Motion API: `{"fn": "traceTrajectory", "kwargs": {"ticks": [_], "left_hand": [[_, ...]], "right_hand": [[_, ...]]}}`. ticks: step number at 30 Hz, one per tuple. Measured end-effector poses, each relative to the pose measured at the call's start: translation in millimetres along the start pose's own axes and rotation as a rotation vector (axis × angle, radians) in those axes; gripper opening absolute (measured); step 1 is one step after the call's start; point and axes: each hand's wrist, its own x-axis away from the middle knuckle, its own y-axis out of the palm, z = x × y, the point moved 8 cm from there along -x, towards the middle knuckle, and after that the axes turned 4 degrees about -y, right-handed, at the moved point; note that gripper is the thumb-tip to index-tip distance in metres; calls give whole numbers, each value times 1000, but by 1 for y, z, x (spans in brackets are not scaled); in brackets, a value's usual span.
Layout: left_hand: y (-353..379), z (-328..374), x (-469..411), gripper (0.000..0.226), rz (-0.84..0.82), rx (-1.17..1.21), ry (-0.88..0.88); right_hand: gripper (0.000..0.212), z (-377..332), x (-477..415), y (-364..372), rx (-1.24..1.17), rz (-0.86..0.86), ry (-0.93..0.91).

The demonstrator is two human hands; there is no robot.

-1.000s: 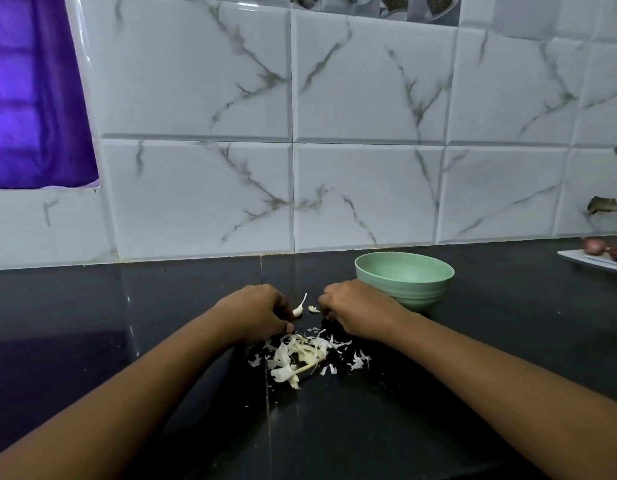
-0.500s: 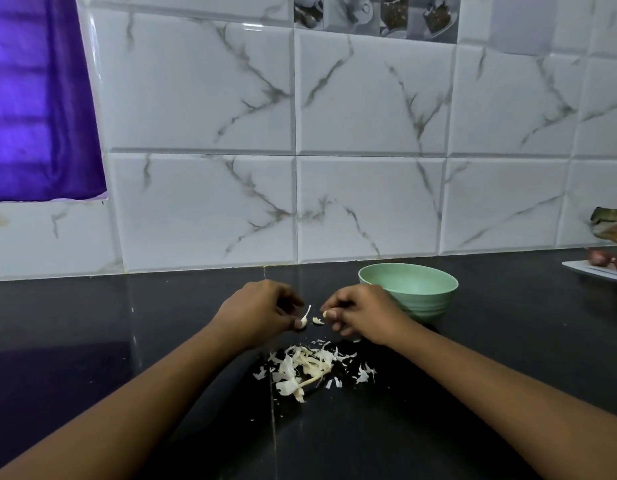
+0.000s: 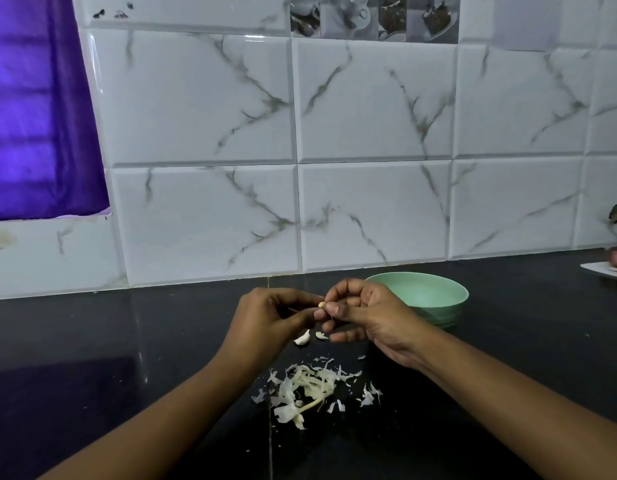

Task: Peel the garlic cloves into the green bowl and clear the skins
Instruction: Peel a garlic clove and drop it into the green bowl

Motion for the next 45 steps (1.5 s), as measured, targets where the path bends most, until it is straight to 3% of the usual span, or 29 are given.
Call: {"fn": "traceTrajectory", "kwargs": {"ticks": [8,23,37,45], "left_hand": [[-11,9,4,12,154,-237,101],[-5,24,11,11,238,-603,229],[2,30,15,17,224,-630,352],[-5,22,11,11,152,-323,213]], "right_hand": [[7,-6,1,-6,155,53,-16],[9,-9,1,-6,389,129,-34],[22,-15,3,-6,528,167,-130],[16,-13,3,-3,268,104,-58]]}}
